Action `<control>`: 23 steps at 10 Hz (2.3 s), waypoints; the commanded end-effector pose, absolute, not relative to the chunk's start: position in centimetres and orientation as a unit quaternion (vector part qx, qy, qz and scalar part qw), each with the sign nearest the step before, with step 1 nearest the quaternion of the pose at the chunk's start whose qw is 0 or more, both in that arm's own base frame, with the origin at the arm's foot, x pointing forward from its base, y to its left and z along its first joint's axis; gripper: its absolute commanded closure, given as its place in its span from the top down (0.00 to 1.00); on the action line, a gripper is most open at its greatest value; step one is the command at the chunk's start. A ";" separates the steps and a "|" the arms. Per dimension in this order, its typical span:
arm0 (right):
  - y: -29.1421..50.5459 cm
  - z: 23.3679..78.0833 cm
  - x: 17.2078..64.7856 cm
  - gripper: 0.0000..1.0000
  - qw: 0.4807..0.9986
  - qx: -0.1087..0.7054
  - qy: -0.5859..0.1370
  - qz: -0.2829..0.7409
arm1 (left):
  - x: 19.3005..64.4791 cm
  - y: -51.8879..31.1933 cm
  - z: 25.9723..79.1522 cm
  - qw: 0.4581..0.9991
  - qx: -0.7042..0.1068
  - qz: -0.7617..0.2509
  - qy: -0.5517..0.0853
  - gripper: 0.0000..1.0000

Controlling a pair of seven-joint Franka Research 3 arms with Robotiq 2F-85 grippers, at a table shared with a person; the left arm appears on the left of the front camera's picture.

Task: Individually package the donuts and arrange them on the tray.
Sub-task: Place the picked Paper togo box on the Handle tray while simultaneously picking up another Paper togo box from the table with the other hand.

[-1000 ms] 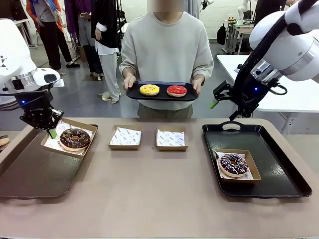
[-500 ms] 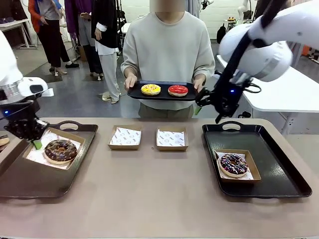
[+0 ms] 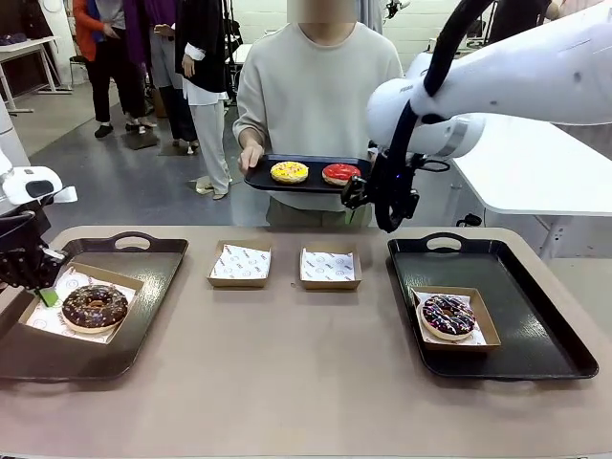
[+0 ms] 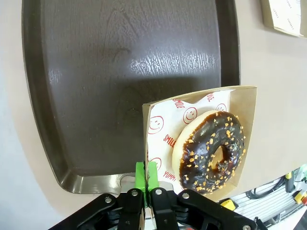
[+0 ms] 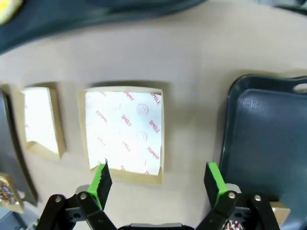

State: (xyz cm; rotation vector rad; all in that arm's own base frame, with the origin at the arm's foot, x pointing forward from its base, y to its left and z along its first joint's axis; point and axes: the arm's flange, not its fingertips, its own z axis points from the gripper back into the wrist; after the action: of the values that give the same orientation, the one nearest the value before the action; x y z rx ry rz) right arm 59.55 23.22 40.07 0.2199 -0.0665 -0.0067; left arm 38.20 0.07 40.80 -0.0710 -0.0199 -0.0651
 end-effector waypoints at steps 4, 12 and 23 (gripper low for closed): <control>27.0 36.0 60.4 1.00 0.999 0.049 -0.017 -0.011 | 38.8 1.5 39.4 0.999 -0.041 -0.030 -0.010 0.01; 27.0 34.9 59.6 1.00 0.999 0.047 -0.011 0.008 | 38.6 0.8 39.6 0.999 -0.038 -0.024 -0.001 0.01; 27.0 31.5 59.0 1.00 0.999 0.013 -0.035 -0.016 | 39.5 -1.1 37.8 0.999 0.019 -0.020 -0.016 0.01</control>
State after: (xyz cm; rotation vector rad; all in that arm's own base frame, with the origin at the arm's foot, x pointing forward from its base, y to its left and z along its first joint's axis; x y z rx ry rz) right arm 58.91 26.55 31.95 0.0599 -0.0358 -0.0093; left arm 39.42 -1.43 38.40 0.0050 -0.0199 -0.0467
